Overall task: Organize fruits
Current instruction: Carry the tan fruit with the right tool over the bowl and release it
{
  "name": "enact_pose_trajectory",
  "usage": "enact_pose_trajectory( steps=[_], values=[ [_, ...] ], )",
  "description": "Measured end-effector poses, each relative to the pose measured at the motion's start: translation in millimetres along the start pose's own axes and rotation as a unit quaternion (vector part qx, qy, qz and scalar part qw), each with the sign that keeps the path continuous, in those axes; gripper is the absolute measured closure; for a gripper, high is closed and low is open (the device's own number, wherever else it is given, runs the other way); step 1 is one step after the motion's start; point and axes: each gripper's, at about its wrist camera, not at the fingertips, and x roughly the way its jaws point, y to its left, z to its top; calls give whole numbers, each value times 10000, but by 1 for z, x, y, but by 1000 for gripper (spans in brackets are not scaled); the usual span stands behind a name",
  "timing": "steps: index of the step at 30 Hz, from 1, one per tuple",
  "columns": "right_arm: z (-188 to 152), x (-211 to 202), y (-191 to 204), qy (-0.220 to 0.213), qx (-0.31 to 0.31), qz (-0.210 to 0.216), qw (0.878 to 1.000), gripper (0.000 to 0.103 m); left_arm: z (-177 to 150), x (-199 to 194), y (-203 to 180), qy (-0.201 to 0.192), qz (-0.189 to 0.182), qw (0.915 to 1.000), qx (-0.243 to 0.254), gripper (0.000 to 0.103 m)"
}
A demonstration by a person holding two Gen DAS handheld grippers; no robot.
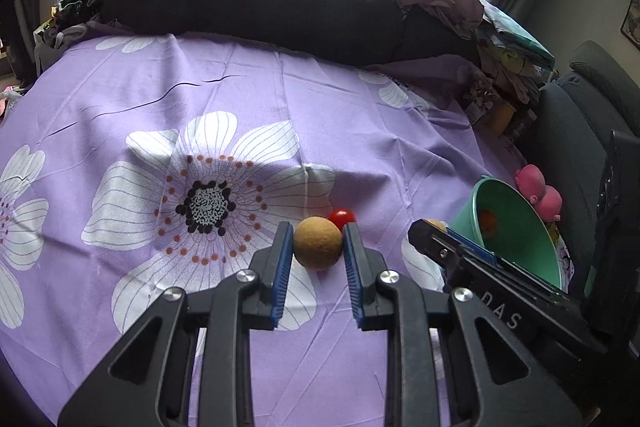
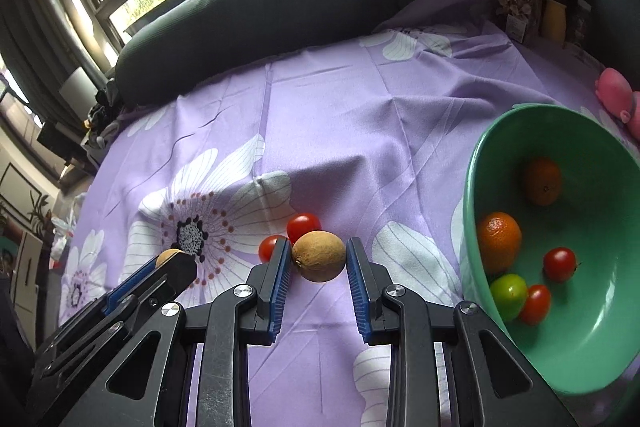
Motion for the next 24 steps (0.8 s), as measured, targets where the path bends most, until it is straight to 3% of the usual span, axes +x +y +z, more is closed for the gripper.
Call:
enact_pose_trajectory(
  steps=[5,10,15,24],
  values=[
    [6,-34,-19,-427,223,49,9988,73,-2,-13,-31,-254,-192,9988,361,78],
    [10,-64,-49,-840,564,-12,9949,73,-7,-11,-68,-207,-484,9959,730,78],
    [11,-79,-89,-994,1085,-283,9887,73,-15,1,-105,-93,-658,9917,1103,78],
    [3,-79,-145,-810,1755,-499,9799,73,-29,32,-154,329,-1016,9832,1482,78]
  ],
)
